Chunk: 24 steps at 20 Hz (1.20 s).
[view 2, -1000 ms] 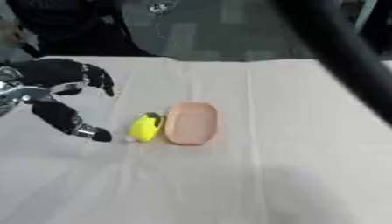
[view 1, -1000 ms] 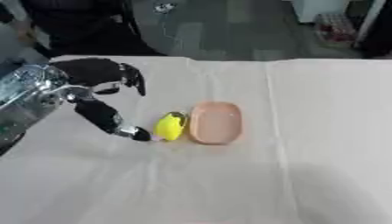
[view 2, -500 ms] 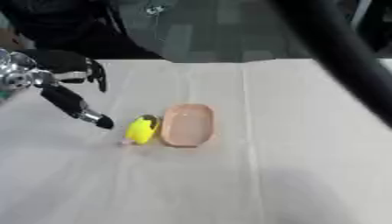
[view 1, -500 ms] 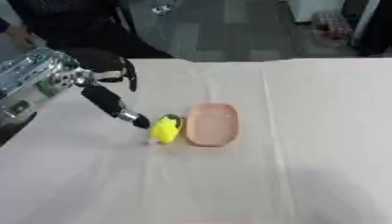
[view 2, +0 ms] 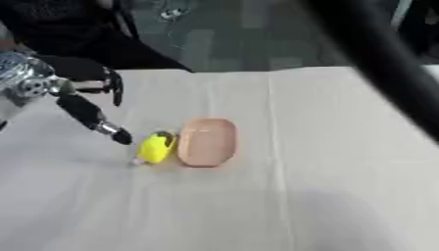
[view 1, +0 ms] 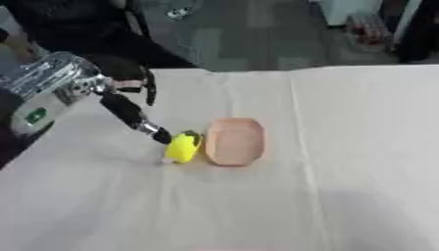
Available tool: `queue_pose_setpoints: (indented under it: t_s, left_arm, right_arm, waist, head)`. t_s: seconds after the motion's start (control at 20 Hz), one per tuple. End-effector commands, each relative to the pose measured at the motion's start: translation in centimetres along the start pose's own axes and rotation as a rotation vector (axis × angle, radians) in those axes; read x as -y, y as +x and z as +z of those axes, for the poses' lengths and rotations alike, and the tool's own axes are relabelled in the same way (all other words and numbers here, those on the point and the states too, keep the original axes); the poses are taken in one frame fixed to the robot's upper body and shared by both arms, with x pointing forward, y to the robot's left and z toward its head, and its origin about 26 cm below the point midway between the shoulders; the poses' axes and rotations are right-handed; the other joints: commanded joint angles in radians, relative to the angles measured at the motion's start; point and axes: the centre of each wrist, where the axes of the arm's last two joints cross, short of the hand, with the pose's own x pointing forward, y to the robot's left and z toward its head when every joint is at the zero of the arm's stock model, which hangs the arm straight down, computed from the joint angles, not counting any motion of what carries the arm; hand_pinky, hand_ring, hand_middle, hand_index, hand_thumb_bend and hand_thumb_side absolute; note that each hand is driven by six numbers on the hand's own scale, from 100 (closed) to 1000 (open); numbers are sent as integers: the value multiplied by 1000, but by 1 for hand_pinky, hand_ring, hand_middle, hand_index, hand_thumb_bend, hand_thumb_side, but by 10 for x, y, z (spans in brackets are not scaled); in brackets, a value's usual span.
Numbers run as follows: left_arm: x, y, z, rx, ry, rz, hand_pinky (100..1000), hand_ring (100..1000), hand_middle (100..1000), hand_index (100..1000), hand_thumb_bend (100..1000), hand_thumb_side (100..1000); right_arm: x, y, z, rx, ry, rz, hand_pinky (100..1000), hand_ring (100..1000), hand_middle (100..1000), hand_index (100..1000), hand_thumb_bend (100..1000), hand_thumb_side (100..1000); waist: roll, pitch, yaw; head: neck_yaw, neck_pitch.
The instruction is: Pick up objects on the table and place them in the box.
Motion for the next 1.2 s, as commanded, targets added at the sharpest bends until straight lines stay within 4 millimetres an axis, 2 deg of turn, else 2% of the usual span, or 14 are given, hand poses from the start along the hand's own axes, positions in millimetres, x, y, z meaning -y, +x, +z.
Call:
queue_pose_setpoints:
  t_s: [0.05, 0.4, 0.9, 1.0, 1.1, 1.2]
  left_arm:
    - [-10, 1, -1, -51, -7, -50, 666, 748, 776, 688, 859, 982]
    - [-7, 6, -19, -54, -59, -74, 671, 752, 783, 694, 857, 970]
    - [20, 2, -45, -46, -118, -36, 706, 771, 797, 718, 862, 957]
    - [24, 3, -48, -39, -128, -48, 717, 775, 801, 722, 870, 944]
    - [28, 5, -51, -24, -143, -50, 742, 786, 809, 726, 897, 886]
    - [31, 7, -53, -11, -156, -59, 754, 792, 815, 729, 884, 857]
  right_arm:
    - [10, 0, -7, 33, 10, 19, 358, 494, 498, 540, 100, 1000]
    - [13, -1, -12, 53, 4, 8, 359, 494, 498, 541, 100, 1000]
    - [21, -3, -20, 81, -12, -17, 359, 494, 498, 541, 100, 1000]
    - [21, -3, -22, 88, -12, -24, 359, 494, 498, 541, 100, 1000]
    - [22, -3, -23, 91, -13, -29, 359, 494, 498, 541, 100, 1000]
    - [22, -3, -24, 93, -14, -33, 359, 494, 498, 541, 100, 1000]
  waist:
    - [0, -11, -2]
    - [3, -11, -19]
    - [8, -6, -40]
    - [8, -4, -44]
    - [8, -3, -49]
    - [9, -2, -52]
  head:
    - [13, -12]
    - [32, -22]
    - [45, -25]
    - [47, -30]
    - [51, -34]
    - [56, -33]
